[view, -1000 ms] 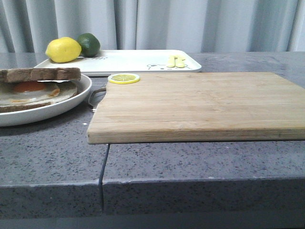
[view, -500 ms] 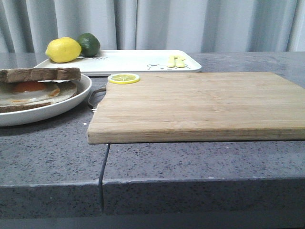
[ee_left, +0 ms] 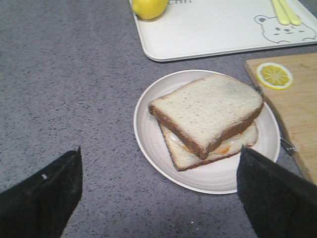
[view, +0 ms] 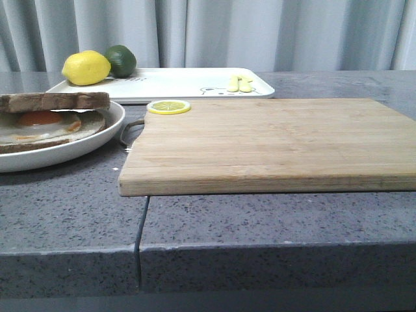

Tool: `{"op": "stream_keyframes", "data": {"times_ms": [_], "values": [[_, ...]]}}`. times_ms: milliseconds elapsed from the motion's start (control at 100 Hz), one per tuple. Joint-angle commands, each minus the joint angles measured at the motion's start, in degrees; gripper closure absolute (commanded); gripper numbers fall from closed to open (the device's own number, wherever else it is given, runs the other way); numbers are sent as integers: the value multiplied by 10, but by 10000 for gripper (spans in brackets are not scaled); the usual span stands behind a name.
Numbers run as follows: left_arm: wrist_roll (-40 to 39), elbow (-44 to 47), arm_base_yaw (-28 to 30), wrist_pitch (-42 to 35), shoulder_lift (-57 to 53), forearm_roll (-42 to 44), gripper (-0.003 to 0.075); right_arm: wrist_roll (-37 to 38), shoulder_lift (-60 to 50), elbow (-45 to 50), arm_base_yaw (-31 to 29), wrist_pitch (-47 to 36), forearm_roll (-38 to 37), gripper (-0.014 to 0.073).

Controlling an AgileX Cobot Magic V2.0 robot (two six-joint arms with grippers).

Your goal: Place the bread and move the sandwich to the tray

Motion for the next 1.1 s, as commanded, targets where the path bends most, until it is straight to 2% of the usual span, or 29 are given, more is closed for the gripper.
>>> {"op": "stream_keyframes", "data": {"times_ms": [0,520,790,1090], "values": [[-38,-20,1,-41,15,28,143,1,6,-14,-3,-50,-4,166],[-83,-16,2,-84,165,34,143,1,6,-14,-3,-50,-4,166],[-83,-14,53,-100,205,23,143,1,6,-14,-3,-50,-4,166],[-83,44,66,-162,218,-23,143,1,6,-14,-3,-50,-4,166]]}}
